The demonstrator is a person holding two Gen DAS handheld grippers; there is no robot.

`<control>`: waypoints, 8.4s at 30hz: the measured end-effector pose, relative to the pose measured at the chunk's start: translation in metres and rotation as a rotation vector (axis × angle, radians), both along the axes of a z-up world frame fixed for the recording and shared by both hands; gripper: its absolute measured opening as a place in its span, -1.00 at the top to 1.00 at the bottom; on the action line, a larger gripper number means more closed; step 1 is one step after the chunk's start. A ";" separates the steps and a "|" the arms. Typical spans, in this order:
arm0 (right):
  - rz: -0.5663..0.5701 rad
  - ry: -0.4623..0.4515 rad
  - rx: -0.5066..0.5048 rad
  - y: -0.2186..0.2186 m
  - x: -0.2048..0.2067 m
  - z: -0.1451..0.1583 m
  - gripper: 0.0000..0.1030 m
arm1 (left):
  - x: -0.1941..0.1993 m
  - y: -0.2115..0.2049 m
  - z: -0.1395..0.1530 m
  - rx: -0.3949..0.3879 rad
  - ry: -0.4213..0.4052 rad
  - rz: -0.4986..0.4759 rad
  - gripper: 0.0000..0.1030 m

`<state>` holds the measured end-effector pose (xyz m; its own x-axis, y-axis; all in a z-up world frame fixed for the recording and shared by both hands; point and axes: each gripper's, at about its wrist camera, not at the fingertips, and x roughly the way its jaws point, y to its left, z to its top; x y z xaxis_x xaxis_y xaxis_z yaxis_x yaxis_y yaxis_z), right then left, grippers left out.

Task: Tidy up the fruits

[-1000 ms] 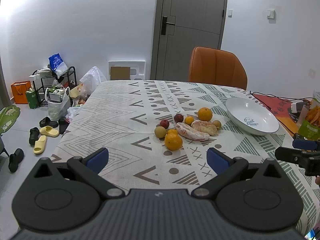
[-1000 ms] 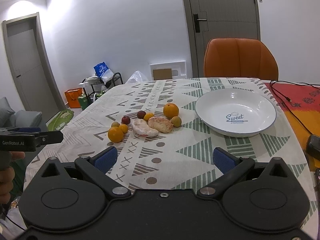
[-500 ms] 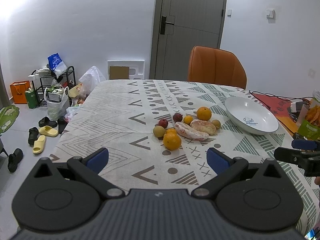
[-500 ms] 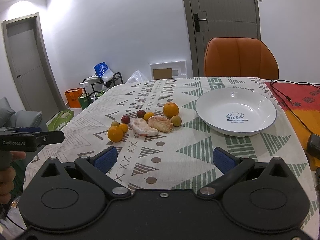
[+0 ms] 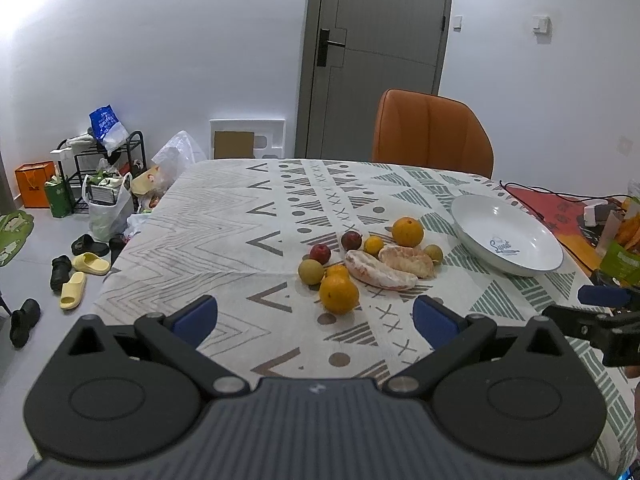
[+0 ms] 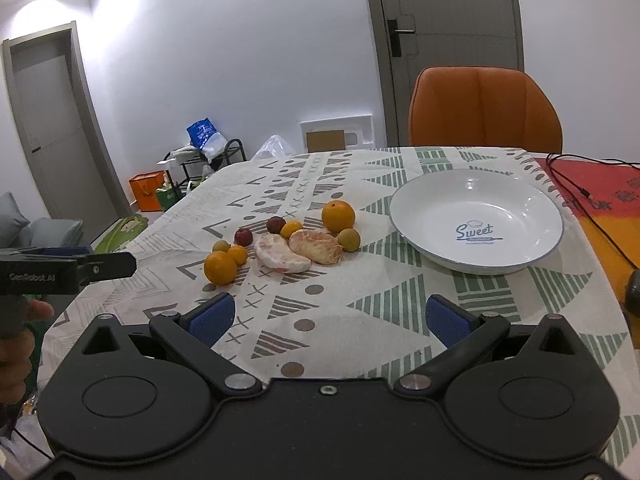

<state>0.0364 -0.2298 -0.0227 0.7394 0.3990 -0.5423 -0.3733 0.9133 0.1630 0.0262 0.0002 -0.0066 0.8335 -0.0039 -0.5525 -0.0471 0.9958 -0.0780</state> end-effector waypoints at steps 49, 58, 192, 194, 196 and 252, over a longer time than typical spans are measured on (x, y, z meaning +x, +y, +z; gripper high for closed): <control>0.219 0.117 0.069 0.053 0.106 -0.046 -0.38 | 0.099 0.006 -0.069 -0.133 0.108 -0.060 0.31; 0.236 0.135 0.044 0.071 0.119 -0.054 -0.27 | 0.093 0.026 -0.063 -0.127 0.100 -0.024 0.31; -0.208 -0.006 0.171 -0.136 0.095 -0.040 0.09 | 0.175 -0.193 -0.019 0.004 0.009 -0.351 0.29; -0.206 -0.002 0.178 -0.135 0.094 -0.041 0.08 | 0.174 -0.192 -0.017 0.010 -0.007 -0.338 0.20; -0.201 -0.001 0.182 -0.135 0.094 -0.041 0.04 | 0.172 -0.187 -0.016 0.010 -0.014 -0.316 0.19; 0.048 -0.001 0.047 0.021 0.115 -0.032 -0.56 | 0.118 0.029 -0.043 -0.142 0.041 0.079 -0.62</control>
